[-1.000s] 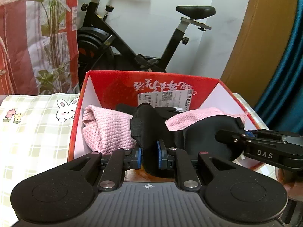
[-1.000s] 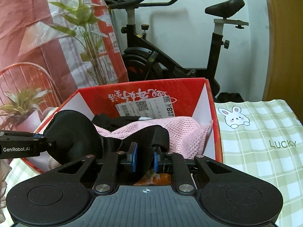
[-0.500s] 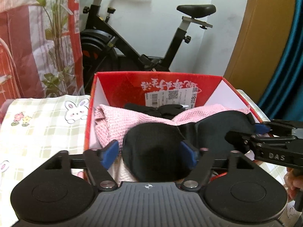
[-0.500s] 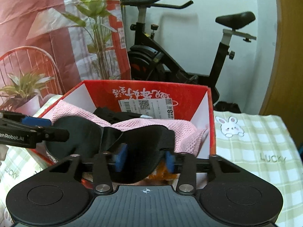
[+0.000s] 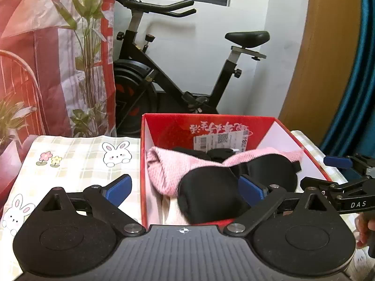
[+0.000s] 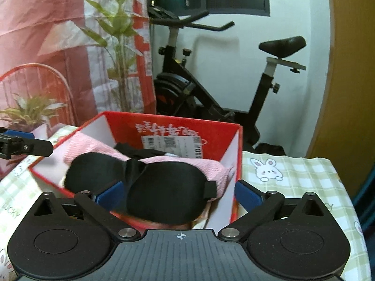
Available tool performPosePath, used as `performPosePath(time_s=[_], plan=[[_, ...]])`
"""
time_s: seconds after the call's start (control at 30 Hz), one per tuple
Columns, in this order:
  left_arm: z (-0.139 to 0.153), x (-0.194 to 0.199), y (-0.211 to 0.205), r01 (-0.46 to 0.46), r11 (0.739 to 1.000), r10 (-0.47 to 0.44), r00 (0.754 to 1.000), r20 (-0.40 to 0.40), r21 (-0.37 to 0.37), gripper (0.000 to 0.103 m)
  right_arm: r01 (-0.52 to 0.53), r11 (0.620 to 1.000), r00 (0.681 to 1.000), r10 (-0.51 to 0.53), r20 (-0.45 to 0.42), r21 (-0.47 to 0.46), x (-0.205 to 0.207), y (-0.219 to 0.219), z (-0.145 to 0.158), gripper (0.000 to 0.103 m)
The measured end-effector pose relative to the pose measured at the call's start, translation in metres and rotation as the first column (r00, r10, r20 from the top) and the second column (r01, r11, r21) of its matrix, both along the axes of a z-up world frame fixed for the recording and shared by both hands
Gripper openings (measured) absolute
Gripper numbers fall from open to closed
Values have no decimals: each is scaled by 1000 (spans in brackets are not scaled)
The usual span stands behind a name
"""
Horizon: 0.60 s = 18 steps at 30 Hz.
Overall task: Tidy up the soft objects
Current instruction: 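Grasp the green tinsel tassel on the table with the left gripper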
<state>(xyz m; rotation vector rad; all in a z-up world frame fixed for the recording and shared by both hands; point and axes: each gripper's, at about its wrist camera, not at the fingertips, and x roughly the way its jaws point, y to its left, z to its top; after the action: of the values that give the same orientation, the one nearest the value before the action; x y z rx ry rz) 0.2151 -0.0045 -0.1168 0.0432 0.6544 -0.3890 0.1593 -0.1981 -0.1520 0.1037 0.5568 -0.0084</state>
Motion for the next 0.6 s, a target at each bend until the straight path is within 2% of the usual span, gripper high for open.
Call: performPosePath(time_s=[0.2, 0.3, 0.4, 0.6], plan=[[-11, -28, 25, 14, 1000, -14, 1000, -19, 6, 99, -31, 999, 999, 30, 30, 33, -32, 12, -11, 103], [-20, -39, 35, 20, 1000, -19, 999, -32, 4, 98, -34, 998, 993, 27, 116, 59, -52, 16, -17, 103], [-32, -43, 41, 18, 1000, -18, 998, -52, 10, 98, -26, 996, 988, 13, 151, 84, -65, 19, -21, 103], [-56, -40, 45, 12, 999, -17, 994, -107, -43, 94, -40, 996, 994, 31, 103, 82, -64, 33, -50, 103]])
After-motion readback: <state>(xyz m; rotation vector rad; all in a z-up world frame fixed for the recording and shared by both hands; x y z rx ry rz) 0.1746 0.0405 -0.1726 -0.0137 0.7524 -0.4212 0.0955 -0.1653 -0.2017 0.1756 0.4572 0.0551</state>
